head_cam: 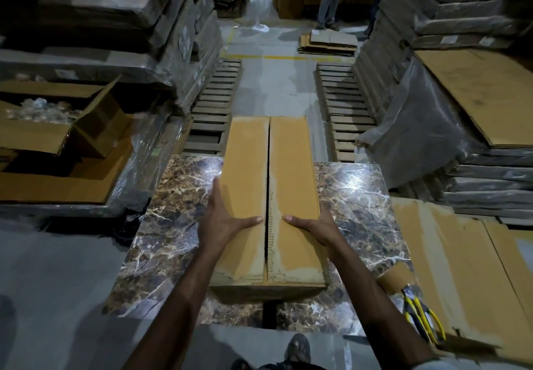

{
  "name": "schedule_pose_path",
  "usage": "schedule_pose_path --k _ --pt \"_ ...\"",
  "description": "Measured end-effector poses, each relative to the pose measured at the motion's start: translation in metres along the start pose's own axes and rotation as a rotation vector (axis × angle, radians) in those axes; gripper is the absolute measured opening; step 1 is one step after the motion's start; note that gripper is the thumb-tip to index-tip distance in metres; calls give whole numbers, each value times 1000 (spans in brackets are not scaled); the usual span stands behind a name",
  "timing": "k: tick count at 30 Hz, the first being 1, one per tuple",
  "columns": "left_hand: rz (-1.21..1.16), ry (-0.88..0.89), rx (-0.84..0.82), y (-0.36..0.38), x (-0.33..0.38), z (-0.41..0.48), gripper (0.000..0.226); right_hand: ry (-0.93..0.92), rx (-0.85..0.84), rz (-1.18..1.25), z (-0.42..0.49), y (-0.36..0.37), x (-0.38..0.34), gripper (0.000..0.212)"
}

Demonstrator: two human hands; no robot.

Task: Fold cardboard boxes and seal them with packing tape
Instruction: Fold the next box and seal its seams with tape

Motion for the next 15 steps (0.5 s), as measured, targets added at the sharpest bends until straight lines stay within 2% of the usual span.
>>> schedule_pose_path --k 2,3,5,7,9,10,12,13,15 --pt "-282 -110 -118 4 -29 12 164 89 -63 113 1 5 11 99" --pt "-390 -158 -174 9 -41 15 159 106 -72 123 1 6 13 101" --pt "-498 -191 -264 21 -50 12 124 112 -103 111 1 10 11 105" --pt "-554 -166 -307 24 -42 3 85 111 -141 100 -5 15 6 92" --pt "-588 -131 -296 21 -35 -6 62 76 -146 49 -10 16 4 80" --pt "-598 -112 -284 18 -34 -9 56 59 -135 19 -14 14 4 82" --pt "-586 -88 -299 16 -40 -17 58 46 -103 -54 -23 12 10 100" --pt "-566 -73 -318 17 -45 -21 68 52 -88 -75 -28 11 14 109" --pt "-521 -51 -345 17 -56 -29 90 25 -91 -88 -40 12 20 113"
Point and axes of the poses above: each hand's wrist, its own z-axis towards the middle knuckle, its own y-axis out of the palm, x = y × z, the point moved 9 cm from there along z, towards the middle knuckle, and after that the axes turned 1 degree about x, right-handed, at the moved point
